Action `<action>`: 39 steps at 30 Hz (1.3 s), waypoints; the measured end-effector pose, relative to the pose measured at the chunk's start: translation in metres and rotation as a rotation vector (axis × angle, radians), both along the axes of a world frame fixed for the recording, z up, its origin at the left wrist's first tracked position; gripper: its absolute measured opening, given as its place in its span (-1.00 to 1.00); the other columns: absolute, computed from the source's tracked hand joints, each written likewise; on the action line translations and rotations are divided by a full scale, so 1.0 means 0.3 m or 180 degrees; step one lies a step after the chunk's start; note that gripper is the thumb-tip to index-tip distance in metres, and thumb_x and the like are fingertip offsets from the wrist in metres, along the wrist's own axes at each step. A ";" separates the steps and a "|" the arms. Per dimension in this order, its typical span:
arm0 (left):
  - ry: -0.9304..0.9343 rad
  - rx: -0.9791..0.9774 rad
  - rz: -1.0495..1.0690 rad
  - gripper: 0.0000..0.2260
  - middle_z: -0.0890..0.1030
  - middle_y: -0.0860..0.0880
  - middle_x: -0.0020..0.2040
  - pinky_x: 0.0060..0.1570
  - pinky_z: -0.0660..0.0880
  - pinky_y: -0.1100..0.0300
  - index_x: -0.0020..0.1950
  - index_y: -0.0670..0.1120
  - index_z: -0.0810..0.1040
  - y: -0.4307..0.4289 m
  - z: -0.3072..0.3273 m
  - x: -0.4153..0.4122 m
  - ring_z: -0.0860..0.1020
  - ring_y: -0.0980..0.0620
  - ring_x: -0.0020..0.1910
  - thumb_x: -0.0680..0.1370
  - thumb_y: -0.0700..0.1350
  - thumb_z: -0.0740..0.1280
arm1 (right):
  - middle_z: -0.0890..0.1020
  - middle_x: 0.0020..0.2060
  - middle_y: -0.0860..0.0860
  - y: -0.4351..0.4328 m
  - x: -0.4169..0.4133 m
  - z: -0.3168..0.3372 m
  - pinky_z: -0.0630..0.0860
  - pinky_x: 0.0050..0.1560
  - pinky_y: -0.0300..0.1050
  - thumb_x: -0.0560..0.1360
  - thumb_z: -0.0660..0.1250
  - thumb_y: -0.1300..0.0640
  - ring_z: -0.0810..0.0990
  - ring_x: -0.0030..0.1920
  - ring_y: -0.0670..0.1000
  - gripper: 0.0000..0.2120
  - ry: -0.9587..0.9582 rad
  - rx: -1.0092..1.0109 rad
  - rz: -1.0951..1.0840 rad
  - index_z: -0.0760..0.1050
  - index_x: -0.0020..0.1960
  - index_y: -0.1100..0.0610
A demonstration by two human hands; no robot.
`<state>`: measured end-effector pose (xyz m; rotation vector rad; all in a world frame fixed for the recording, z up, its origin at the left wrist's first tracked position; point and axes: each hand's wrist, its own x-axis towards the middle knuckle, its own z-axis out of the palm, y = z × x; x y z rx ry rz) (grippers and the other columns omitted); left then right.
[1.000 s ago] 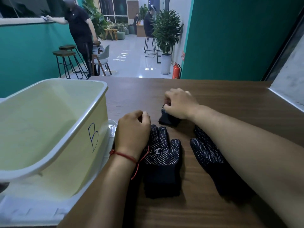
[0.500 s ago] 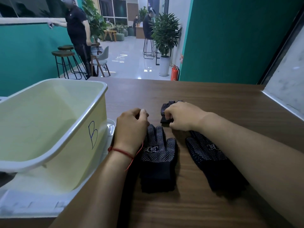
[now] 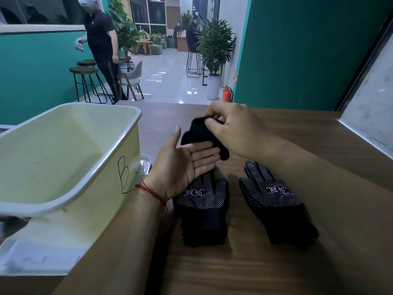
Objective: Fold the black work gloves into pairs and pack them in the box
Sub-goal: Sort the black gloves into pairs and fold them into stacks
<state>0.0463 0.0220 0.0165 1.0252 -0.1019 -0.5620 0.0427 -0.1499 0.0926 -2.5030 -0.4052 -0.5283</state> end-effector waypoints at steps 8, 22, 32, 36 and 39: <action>0.0362 -0.0845 0.0127 -0.18 0.60 -0.34 0.35 0.18 0.64 -0.20 0.47 -0.36 0.46 0.022 0.017 -0.012 0.64 -0.28 0.29 0.66 0.38 0.08 | 0.70 -0.04 -0.14 0.051 -0.243 -0.200 0.57 0.10 0.04 0.62 0.34 0.06 0.65 0.03 -0.05 -0.88 -0.0194 0.0132 0.0399 0.63 0.10 -0.05; 0.0858 -0.0885 -0.0132 0.07 0.48 -0.49 0.41 0.44 0.37 -0.34 0.53 -0.46 0.22 0.019 -0.039 0.019 0.43 -0.46 0.47 0.56 0.54 0.03 | 0.64 0.08 -0.18 0.034 -0.410 -0.325 0.55 0.21 0.00 0.70 0.26 0.03 0.58 0.16 -0.06 -0.83 -0.0121 -0.0011 0.0625 0.61 0.20 -0.04; 0.0943 -0.0815 -0.0292 0.11 0.36 -0.30 0.58 0.52 0.33 -0.24 0.32 -0.54 0.50 0.008 -0.047 0.008 0.35 -0.33 0.57 0.52 0.57 0.07 | 0.65 0.05 -0.19 0.013 -0.419 -0.330 0.55 0.16 0.00 0.70 0.24 0.02 0.58 0.10 -0.06 -0.82 -0.0044 -0.0361 0.0689 0.60 0.20 -0.06; 0.0866 -0.0802 -0.0077 -0.06 0.52 -0.47 0.38 0.45 0.35 -0.37 0.54 -0.27 0.30 -0.007 -0.039 0.000 0.50 -0.50 0.39 0.56 0.54 0.05 | 0.67 0.03 -0.16 0.008 -0.416 -0.334 0.56 0.14 0.01 0.69 0.27 0.05 0.59 0.08 -0.03 -0.82 -0.0195 -0.0314 0.0684 0.63 0.18 -0.02; 0.0876 -0.0725 -0.0013 -0.09 0.54 -0.47 0.36 0.42 0.34 -0.41 0.56 -0.20 0.27 -0.006 -0.044 0.006 0.52 -0.51 0.36 0.56 0.54 0.04 | 0.68 0.04 -0.14 0.011 -0.415 -0.339 0.56 0.16 0.01 0.69 0.29 0.07 0.59 0.07 -0.02 -0.83 -0.0261 -0.0313 0.0736 0.64 0.17 0.00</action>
